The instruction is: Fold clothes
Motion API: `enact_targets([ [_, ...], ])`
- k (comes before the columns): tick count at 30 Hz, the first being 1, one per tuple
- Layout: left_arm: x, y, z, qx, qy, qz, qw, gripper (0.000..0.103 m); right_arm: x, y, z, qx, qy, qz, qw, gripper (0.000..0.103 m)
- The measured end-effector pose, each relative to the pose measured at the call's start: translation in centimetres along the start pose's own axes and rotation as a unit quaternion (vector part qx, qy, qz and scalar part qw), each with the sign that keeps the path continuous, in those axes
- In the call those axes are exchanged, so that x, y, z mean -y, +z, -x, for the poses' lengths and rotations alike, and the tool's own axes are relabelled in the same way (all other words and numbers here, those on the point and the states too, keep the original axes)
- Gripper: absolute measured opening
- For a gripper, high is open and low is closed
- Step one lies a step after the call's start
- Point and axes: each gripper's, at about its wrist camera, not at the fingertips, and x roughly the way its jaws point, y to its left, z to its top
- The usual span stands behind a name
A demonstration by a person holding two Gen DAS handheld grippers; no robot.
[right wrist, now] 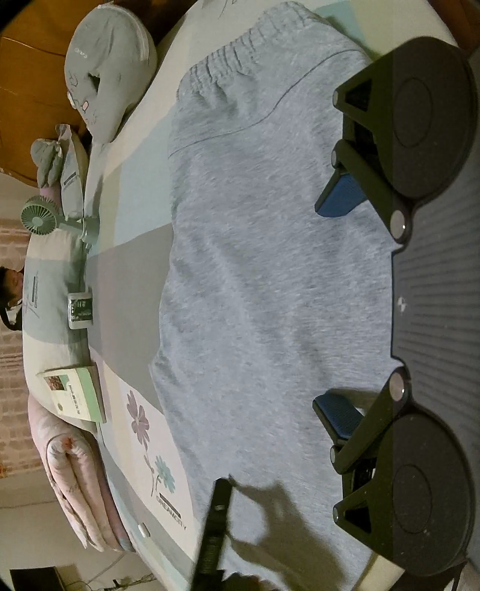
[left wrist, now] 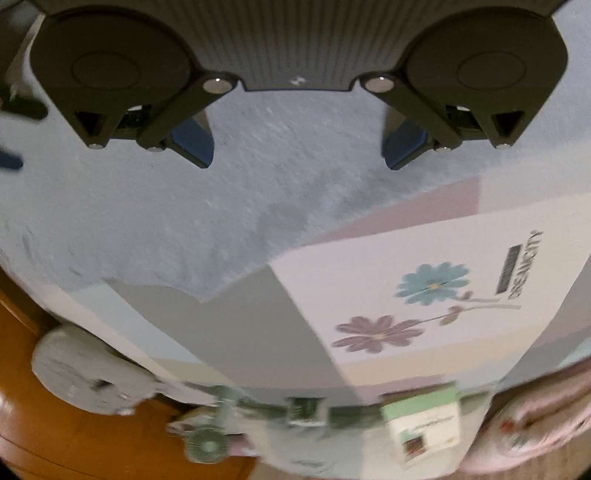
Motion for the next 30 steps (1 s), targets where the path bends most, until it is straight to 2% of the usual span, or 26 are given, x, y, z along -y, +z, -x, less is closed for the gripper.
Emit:
enact_targets([
  [3, 0.2, 0.0, 1.8, 0.011, 0.004, -0.007, 0.9999, 0.099, 0.0, 0.1, 0.0, -0.002, -0.001, -0.002, 1.000, 0.103],
  [10, 1.6, -1.3, 4.5, -0.003, 0.044, -0.027, 0.9986, 0.099, -0.1, 0.1, -0.1, -0.002, -0.004, -0.004, 1.000, 0.103],
  [14, 2.0, -1.9, 5.1, -0.009, 0.054, -0.041, 0.9977, 0.099, 0.0, 0.1, -0.1, -0.002, -0.005, -0.002, 1.000, 0.103],
  [20, 1.7, -3.9, 4.7, -0.030, 0.054, -0.024, 0.9978, 0.099, 0.0, 0.0, 0.0, 0.002, -0.002, -0.002, 1.000, 0.103],
  [24, 1.7, -5.9, 3.7, -0.053, 0.039, -0.016, 0.9977, 0.101, 0.0, -0.1, 0.0, 0.004, -0.001, 0.000, 1.000, 0.103],
  [27, 1.7, -6.2, 4.0, -0.039, 0.028, -0.042, 0.9980, 0.102, 0.0, 0.1, 0.0, 0.000, -0.001, 0.003, 1.000, 0.103],
  [30, 1.4, -5.5, 5.6, -0.030, 0.033, -0.043, 0.9981, 0.102, 0.0, 0.5, 0.4, -0.014, -0.003, 0.001, 1.000, 0.103],
])
